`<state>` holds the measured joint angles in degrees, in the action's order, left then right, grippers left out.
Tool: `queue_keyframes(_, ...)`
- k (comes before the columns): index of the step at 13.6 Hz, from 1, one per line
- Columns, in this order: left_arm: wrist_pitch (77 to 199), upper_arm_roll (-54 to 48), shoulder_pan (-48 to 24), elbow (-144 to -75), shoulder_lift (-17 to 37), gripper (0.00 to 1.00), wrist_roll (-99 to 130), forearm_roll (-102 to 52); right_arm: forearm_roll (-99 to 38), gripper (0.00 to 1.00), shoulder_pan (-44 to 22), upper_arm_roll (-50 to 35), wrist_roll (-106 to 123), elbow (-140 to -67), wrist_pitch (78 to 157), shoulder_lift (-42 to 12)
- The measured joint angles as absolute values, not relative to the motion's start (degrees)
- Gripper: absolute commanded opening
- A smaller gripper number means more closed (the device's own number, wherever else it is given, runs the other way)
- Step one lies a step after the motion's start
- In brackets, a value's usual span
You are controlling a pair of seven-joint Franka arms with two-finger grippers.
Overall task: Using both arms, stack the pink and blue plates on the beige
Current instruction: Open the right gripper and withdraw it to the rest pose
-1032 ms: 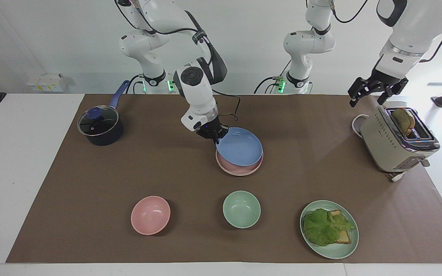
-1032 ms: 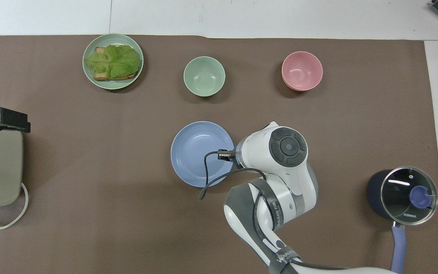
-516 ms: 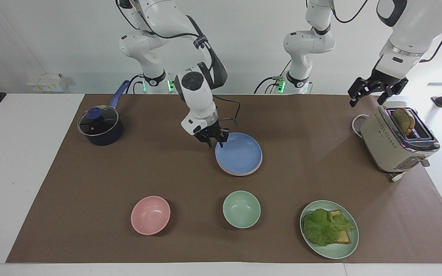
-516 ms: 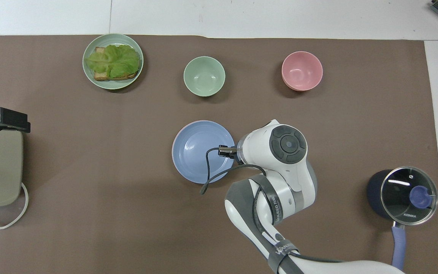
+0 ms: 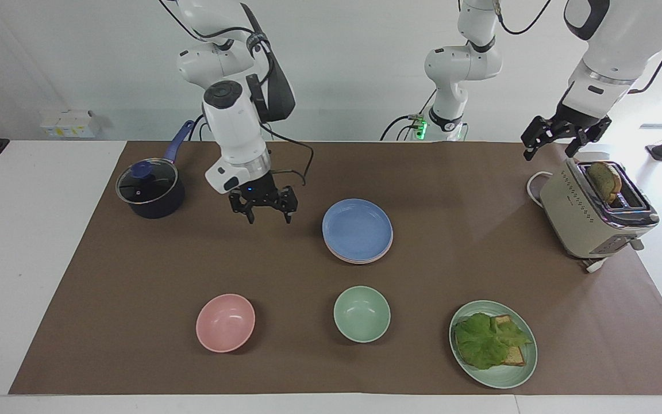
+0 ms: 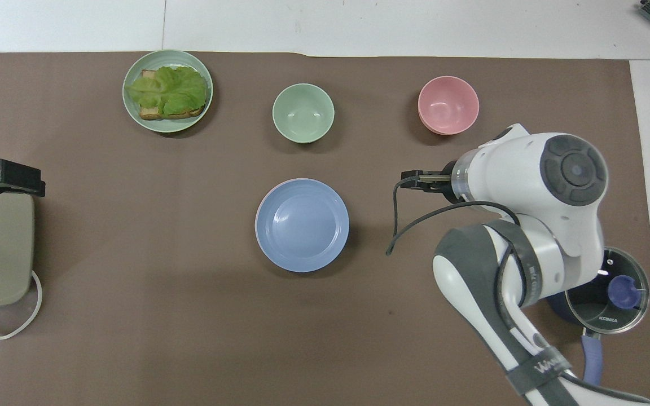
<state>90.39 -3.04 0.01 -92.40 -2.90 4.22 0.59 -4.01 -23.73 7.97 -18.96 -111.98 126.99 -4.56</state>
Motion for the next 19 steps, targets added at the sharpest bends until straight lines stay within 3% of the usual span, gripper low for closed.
queue_keyframes(4,90.39,-3.04,0.01,-92.4,-2.9,1.0,4.22,0.59,-2.53,1.0,-17.79,8.03,-12.91,-110.77,120.88,-0.5)
queue_keyframes(11,90.39,-3.04,0.01,-92.4,-2.9,1.0,4.22,0.59,-2.41,1.0,-9.91,8.07,-6.82,-99.34,97.1,4.71)
queue_keyframes(19,90.39,-3.05,0.01,-92.4,-2.9,1.0,4.22,0.59,-2.37,1.0,-1.59,8.17,1.51,-98.16,93.33,5.05)
